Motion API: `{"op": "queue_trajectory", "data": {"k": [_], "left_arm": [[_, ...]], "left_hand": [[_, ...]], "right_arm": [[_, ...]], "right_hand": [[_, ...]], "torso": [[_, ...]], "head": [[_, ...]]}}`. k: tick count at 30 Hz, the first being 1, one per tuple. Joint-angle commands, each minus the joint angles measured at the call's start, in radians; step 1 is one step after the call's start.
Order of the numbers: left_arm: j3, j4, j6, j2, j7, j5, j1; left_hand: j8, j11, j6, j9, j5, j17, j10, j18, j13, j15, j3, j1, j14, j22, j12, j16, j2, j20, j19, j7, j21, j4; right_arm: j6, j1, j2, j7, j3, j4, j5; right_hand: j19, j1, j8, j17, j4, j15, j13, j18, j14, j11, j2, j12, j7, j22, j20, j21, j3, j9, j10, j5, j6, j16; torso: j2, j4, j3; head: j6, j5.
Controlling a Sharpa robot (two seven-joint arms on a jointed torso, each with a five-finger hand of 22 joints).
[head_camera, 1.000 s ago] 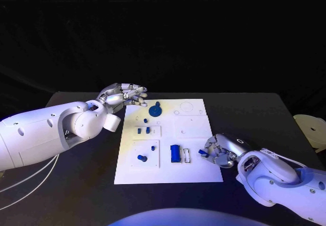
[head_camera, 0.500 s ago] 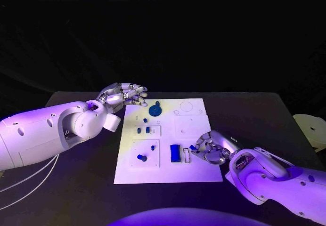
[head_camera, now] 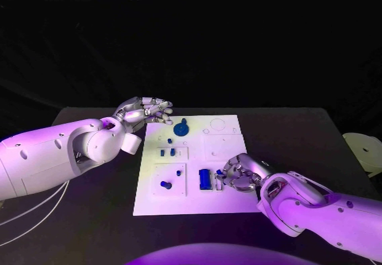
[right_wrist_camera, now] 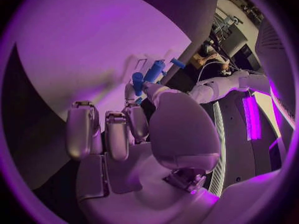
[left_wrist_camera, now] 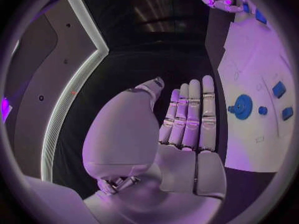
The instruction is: Assemble the parts on the task board
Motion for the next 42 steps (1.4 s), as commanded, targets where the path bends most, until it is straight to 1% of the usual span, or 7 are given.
{"op": "queue_trajectory", "data": {"k": [1,10,18,30,36,39,42], "left_arm": [[0.001,0.003,0.016,0.002,0.010,0.003,0.000],[0.001,0.003,0.018,0.002,0.006,0.003,0.000],[0.001,0.003,0.019,0.000,0.004,0.003,0.000],[0.001,0.004,0.019,-0.001,0.001,0.002,0.000],[0.001,0.003,0.019,-0.002,0.000,0.002,0.000],[0.001,0.003,0.019,-0.002,-0.001,0.002,0.000],[0.001,0.003,0.019,-0.002,-0.001,0.002,0.000]], "left_hand": [[0.004,0.000,-0.008,0.002,0.005,-0.002,-0.008,0.012,0.001,0.002,0.004,0.004,-0.005,-0.002,0.007,0.003,0.007,-0.002,0.007,-0.001,-0.004,-0.004],[0.004,0.000,-0.008,0.002,0.005,-0.002,-0.009,0.012,0.001,0.002,0.003,0.004,-0.005,-0.002,0.007,0.003,0.006,-0.002,0.007,-0.001,-0.004,-0.004],[0.004,0.000,-0.008,0.002,0.005,-0.002,-0.009,0.012,0.001,0.002,0.003,0.004,-0.005,-0.002,0.007,0.003,0.006,-0.002,0.007,-0.001,-0.004,-0.004],[0.004,0.001,-0.008,0.002,0.005,-0.002,-0.009,0.012,0.001,0.002,0.002,0.003,-0.006,-0.002,0.007,0.004,0.005,-0.002,0.007,-0.001,-0.005,-0.003],[0.004,0.001,-0.008,0.002,0.005,-0.002,-0.009,0.012,0.001,0.002,0.002,0.003,-0.006,-0.002,0.007,0.004,0.005,-0.002,0.007,-0.001,-0.005,-0.003],[0.004,0.001,-0.009,0.002,0.004,-0.003,-0.010,0.011,0.001,0.002,0.002,0.002,-0.006,-0.002,0.007,0.004,0.005,-0.002,0.007,-0.001,-0.005,-0.002],[0.004,0.001,-0.009,0.002,0.004,-0.003,-0.010,0.011,0.001,0.002,0.002,0.002,-0.006,-0.002,0.007,0.004,0.005,-0.002,0.007,-0.001,-0.005,-0.002]], "right_arm": [[0.044,-0.003,0.007,0.001,-0.001,-0.003,-0.015],[0.086,-0.005,0.016,-0.011,-0.001,-0.012,-0.027],[0.112,-0.006,0.020,-0.022,-0.002,-0.018,-0.033],[0.113,-0.006,0.022,-0.026,-0.002,-0.021,-0.073],[0.110,-0.006,0.021,-0.020,-0.002,-0.020,-0.076],[0.105,-0.006,0.019,-0.017,-0.002,-0.018,-0.076],[0.099,-0.007,0.015,-0.014,-0.002,-0.016,-0.077]], "right_hand": [[0.034,-0.022,0.007,0.163,0.010,-0.009,0.061,-0.014,0.084,0.000,0.001,0.012,-0.013,0.201,-0.008,0.006,-0.001,0.044,0.013,-0.002,0.019,0.008],[0.035,-0.031,0.009,0.165,0.012,-0.010,0.066,-0.015,0.085,-0.001,0.003,0.020,-0.014,0.202,-0.008,0.010,0.000,0.046,0.017,-0.001,0.022,0.009],[0.036,-0.051,0.012,0.169,0.018,-0.011,0.070,-0.016,0.086,-0.002,0.006,0.024,-0.015,0.203,-0.010,0.014,0.000,0.049,0.020,-0.002,0.026,0.011],[0.036,-0.106,0.015,0.170,0.025,-0.012,0.076,-0.016,0.086,-0.003,0.022,0.030,-0.016,0.203,-0.011,0.015,-0.001,0.052,0.024,-0.004,0.031,0.011],[0.035,-0.166,0.014,0.171,0.027,-0.011,0.078,-0.016,0.086,-0.002,0.023,0.030,-0.015,0.202,-0.010,0.015,-0.012,0.053,0.025,-0.029,0.033,0.012],[0.035,-0.206,0.014,0.171,0.028,-0.010,0.079,-0.016,0.086,-0.001,0.025,0.029,-0.015,0.202,-0.010,0.015,-0.022,0.054,0.025,-0.055,0.035,0.012],[0.035,-0.210,0.014,0.171,0.028,-0.011,0.079,-0.016,0.086,-0.001,0.026,0.030,-0.015,0.202,-0.010,0.015,-0.023,0.054,0.025,-0.056,0.035,0.012]], "torso": [[0.000,0.0005,-0.0001],[-0.001,-0.0005,-0.0008],[0.000,0.0002,-0.0001],[-0.001,-0.0001,-0.0002],[-0.001,-0.0001,-0.0002],[0.000,-0.0004,-0.0002],[0.000,-0.0007,0.0002]], "head": [[0.000,-0.001],[-0.004,0.000],[-0.006,-0.001],[-0.005,0.001],[-0.006,0.000],[-0.005,0.001],[-0.005,0.001]]}}
